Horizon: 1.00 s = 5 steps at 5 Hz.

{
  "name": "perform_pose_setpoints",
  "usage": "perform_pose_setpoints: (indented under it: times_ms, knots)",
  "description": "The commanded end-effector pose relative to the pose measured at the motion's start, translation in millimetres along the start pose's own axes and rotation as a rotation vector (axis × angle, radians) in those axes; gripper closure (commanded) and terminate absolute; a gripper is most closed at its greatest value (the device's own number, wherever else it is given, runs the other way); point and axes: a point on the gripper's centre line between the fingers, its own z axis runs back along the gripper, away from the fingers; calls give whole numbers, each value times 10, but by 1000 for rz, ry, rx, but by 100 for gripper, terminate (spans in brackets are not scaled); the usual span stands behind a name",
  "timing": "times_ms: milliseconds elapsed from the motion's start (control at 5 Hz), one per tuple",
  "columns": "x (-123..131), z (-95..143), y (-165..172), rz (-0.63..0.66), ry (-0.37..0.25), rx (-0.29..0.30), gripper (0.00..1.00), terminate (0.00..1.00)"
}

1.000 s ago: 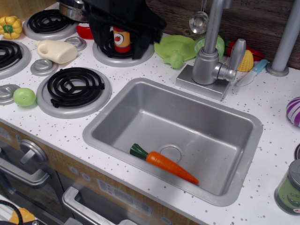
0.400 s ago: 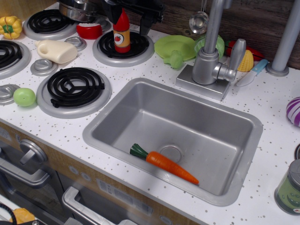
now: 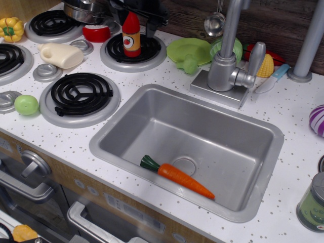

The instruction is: Put red bottle in sink

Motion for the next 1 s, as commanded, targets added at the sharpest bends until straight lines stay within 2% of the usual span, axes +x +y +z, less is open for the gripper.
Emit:
perform_pose_setpoints:
  times_ms: [0, 400, 600, 800]
  knots:
    - [194, -158, 203, 13, -94, 10, 0, 0]
    - [376, -454, 201, -24, -168, -12, 0, 0]
    - [493, -553, 227, -61, -175, -12, 0, 0]
    - [540, -583, 252, -57, -191, -6, 100, 0]
